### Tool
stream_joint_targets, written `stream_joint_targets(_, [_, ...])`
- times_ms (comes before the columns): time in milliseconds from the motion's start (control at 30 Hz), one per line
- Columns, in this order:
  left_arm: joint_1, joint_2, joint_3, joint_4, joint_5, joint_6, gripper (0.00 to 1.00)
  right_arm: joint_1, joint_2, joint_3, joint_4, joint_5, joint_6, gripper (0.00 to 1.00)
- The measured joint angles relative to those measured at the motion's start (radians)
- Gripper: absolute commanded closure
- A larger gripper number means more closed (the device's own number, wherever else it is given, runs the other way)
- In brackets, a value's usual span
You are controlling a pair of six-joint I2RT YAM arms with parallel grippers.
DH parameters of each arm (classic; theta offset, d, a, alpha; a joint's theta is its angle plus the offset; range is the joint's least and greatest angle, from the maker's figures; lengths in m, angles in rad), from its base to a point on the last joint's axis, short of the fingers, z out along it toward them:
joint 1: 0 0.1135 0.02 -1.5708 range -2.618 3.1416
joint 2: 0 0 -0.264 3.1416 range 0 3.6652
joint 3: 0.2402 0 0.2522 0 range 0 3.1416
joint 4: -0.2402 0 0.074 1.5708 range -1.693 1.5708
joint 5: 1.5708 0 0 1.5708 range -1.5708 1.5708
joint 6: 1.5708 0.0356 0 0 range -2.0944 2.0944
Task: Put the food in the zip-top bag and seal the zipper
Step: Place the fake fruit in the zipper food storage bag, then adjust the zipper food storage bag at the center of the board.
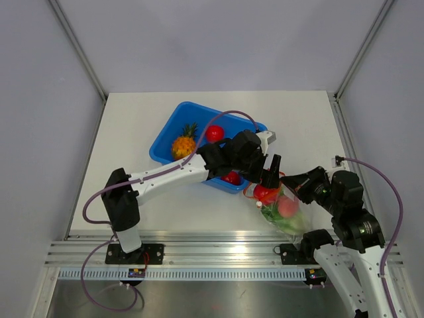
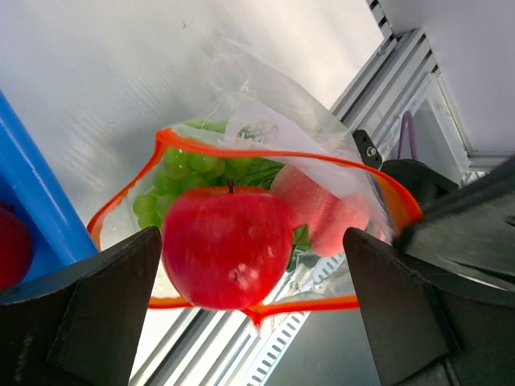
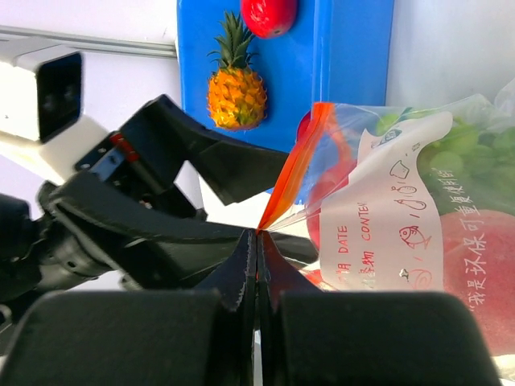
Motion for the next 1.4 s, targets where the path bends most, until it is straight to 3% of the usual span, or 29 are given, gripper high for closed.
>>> stream_joint_targets(500, [0.001, -0.061, 0.023, -0.006, 0.002, 0.006, 0.01, 0.0, -0.003, 0.052, -0.031, 0.032, -0.009, 1.0])
stream_joint_targets(733, [0.057, -0.175, 0.025, -0.021, 0.012, 0.003, 0.08, 0.0, 0.006, 0.138, -0.074, 0.056, -0.041, 1.0])
stream_joint_targets(933, [0.174, -0.282, -0.095, 0.01, 0.029, -0.036, 0.17, 0.0, 0.028, 0.19, -0.075, 0.06, -0.069, 1.0])
stream_joint_targets(1100, [0.188, -0.246, -0.188, 0.018, 0.066, -0.069, 0.22, 0.0, 0.047, 0.195, -0.075, 0.06, -0.078, 1.0])
stream_joint_targets(1400, [0.188, -0.147, -0.206, 0.028, 0.108, -0.094, 0.35, 0.0, 0.075, 0.228, -0.074, 0.06, -0.092, 1.0])
